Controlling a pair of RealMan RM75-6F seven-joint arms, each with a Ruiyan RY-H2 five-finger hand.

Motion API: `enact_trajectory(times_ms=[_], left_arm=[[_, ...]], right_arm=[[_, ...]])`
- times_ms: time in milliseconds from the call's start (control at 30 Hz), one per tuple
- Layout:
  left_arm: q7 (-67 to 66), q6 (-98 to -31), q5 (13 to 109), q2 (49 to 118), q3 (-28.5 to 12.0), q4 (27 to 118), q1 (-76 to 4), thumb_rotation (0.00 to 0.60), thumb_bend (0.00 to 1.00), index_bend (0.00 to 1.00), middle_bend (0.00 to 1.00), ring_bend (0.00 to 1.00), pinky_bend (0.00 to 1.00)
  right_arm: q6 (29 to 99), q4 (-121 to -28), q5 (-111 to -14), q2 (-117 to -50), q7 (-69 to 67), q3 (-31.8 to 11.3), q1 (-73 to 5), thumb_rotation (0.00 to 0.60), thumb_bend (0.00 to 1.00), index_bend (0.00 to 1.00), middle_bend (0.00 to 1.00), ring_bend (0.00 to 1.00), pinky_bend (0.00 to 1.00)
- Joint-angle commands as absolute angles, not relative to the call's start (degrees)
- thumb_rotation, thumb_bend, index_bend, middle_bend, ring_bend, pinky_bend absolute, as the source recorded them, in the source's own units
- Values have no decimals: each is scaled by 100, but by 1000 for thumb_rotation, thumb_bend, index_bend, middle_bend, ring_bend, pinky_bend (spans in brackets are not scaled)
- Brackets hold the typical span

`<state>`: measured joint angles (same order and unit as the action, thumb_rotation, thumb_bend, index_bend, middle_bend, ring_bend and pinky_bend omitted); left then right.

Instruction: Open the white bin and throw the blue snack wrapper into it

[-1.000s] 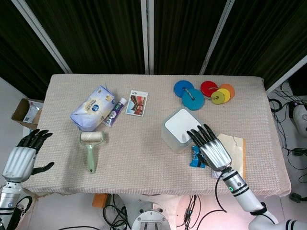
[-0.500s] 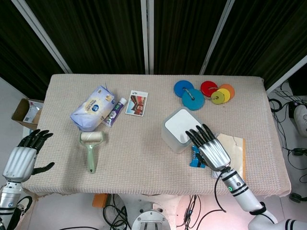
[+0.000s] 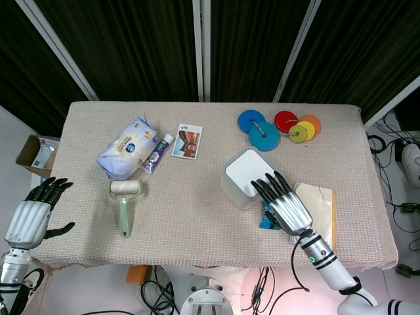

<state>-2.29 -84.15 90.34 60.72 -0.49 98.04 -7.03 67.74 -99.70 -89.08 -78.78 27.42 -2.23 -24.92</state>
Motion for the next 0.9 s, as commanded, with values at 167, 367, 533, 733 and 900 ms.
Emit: enact_trajectory(times_ms=[167, 367, 533, 733, 900], left_arm=[[-186, -8420, 9021, 6062, -58, 9784, -704, 600, 25, 183, 138, 85, 226], [-183, -8409, 9025, 6065, -54, 9781, -711, 600, 25, 183, 138, 85, 226], [-189, -8386, 9000, 6071, -57, 9781, -718, 600, 25, 183, 137, 85, 226], [-228, -8386, 9017, 6076, -49, 9800, -720, 600, 25, 183, 138, 85, 226], [-269, -8362, 9002, 6087, -49, 9813, -729, 600, 25, 183, 138, 85, 225]], right_arm=[[6684, -9897, -8761, -7944, 2769, -201, -2497, 600, 291, 0, 359, 0, 0], [6893, -9902, -8940, -7936, 2717, -244, -2483, 600, 291, 0, 333, 0, 0], [7576, -9721, -9417, -8048, 2682, -325, -2340, 600, 289, 0, 109, 0, 0], [8586, -9440, -10002, -8141, 2432, -361, -2030, 600, 269, 0, 0, 0, 0], [8587, -9444, -9981, -8113, 2734, -8, -1713, 600, 262, 0, 11, 0, 0]])
